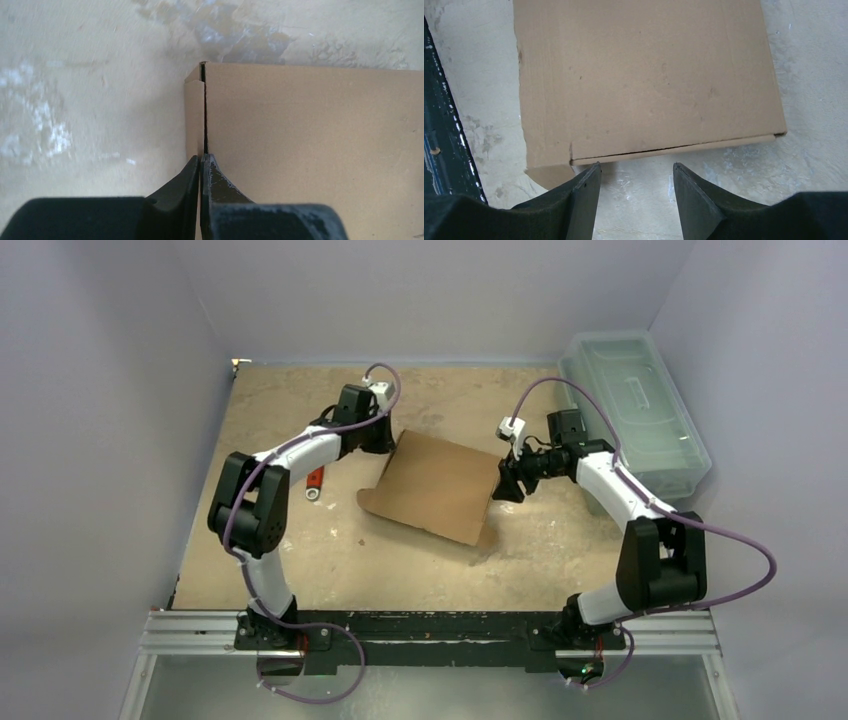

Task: Fold the paper box

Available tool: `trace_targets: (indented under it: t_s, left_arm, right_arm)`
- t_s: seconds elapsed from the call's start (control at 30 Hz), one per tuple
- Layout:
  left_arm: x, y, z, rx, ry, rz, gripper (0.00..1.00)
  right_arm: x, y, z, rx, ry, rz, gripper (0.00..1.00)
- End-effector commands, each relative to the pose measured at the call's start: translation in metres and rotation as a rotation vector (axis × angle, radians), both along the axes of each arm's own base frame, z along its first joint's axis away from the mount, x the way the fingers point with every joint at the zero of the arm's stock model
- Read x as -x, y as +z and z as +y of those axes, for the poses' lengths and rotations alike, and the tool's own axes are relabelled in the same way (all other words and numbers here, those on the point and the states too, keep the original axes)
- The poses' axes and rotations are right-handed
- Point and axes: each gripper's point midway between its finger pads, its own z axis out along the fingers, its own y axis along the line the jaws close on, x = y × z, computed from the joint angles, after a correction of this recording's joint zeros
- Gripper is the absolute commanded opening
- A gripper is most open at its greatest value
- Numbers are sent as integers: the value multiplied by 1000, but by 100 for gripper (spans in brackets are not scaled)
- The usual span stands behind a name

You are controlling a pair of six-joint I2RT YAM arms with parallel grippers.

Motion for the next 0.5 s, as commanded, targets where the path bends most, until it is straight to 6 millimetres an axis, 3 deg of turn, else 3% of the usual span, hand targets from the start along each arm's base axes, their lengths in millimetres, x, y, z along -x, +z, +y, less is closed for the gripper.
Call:
trace_targets:
  t_s: [0.0, 0.23, 0.47]
  left_arm:
    - [17, 5, 23, 26, 215, 67, 0]
    - [65, 0, 45, 137, 463, 161, 0]
    - [96, 2, 42, 294, 571, 247, 0]
  right_arm:
    - [-8, 28, 6, -61, -27, -75, 59]
    - [-18, 46, 7, -107, -114, -130, 68]
    - [-38, 50, 8, -158, -262, -87, 76]
